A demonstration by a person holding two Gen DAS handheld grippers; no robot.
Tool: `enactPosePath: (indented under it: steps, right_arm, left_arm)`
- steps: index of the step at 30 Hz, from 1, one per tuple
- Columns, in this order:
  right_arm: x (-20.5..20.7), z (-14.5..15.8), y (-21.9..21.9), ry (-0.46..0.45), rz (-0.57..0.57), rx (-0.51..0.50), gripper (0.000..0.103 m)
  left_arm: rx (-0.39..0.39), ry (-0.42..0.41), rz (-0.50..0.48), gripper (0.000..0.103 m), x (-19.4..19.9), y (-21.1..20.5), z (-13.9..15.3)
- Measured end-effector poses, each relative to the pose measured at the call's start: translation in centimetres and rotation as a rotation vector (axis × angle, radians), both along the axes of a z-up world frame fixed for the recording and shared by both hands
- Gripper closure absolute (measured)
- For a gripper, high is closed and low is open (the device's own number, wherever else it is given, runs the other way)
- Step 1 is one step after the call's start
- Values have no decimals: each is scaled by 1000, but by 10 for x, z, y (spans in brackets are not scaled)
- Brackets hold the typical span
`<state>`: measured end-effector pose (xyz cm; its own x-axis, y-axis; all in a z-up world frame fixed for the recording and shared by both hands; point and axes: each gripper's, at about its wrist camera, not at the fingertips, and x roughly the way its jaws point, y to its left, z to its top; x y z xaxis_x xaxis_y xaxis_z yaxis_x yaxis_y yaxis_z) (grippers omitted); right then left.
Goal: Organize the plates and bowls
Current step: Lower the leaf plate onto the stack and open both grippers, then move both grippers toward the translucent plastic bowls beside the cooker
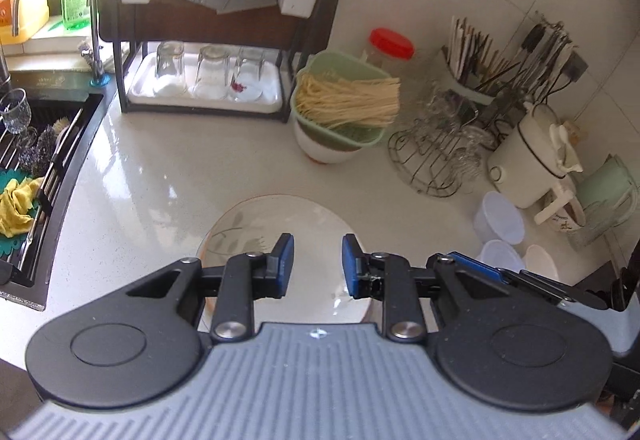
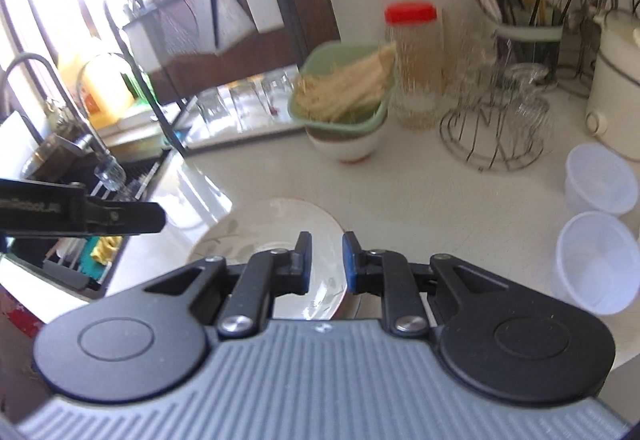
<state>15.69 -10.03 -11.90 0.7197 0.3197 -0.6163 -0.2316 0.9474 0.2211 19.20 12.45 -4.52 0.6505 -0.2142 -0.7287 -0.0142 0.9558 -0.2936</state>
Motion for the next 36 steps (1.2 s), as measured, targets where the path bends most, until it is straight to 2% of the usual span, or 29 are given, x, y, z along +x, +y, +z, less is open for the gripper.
enactPosePath:
  steps: [6, 10, 15, 18, 31, 36]
  right_arm:
    - [-39, 32, -16, -79, 17, 5, 84]
    - [-61, 44, -26, -120, 16, 15, 84]
    - [-73, 52, -35, -123, -3, 36, 84]
    - [-77, 54, -41, -119, -38, 51, 84]
    - [-75, 44, -50, -140, -226, -14, 83]
    - [-77, 31, -59, -103, -315, -54, 82]
  left_arm:
    - [5, -53, -4, 74, -31, -17, 20]
    - [57, -63, -16, 74, -47, -29, 21]
    - [45, -64, -32, 74, -58, -29, 20]
    - [-3, -48, -38, 74, -47, -23, 13]
    - [-31, -27, -202, 74, 3, -39, -8]
    - [-33, -17, -301, 74, 23, -57, -18]
